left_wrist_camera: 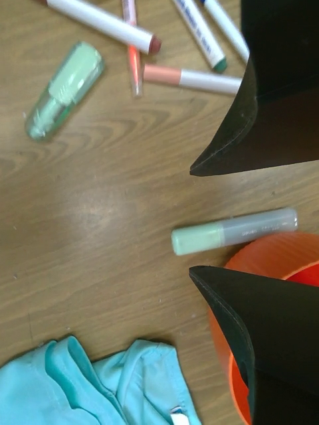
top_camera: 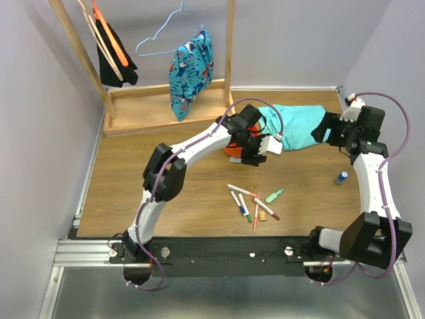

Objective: Sort the stationery into containers
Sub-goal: Pick up the stationery from the center of the board.

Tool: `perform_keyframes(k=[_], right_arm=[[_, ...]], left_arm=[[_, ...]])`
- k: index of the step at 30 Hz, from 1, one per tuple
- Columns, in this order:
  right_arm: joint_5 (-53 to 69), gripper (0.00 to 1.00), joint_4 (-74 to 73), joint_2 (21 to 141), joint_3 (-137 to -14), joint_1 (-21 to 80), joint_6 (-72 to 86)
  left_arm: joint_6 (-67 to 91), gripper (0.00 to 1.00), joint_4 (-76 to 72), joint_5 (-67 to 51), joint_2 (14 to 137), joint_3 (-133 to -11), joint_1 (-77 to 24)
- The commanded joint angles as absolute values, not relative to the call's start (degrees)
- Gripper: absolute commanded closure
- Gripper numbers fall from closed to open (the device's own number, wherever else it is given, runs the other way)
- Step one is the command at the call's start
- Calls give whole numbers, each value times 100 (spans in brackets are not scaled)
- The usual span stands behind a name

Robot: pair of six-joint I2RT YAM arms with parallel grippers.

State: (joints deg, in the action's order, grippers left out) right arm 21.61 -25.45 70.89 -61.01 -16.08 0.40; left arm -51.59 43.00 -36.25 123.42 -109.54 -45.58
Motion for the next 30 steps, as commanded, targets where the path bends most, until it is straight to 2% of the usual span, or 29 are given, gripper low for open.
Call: perform_keyframes(k=[1,8,22,30], right_arm=[[2355,17,-2241,6996,-5863,-1573,53],[2400,17,-2224,7005,-5731,-1573,-228],[2338,17,-2232,6943,-5528,-1573,-211],[2329,17,-2267,7049,-5546,-1573,-246]], left_arm=[[-5045,35,4211,-2814,12787,-11338,-4676],[-5027,35,4096,-2303,13157,-11356,-4702],[-5097,37,4034,-2101,13623,-11443,-4702],[-5124,47,4366,-2232,13684,-11522,-4720]])
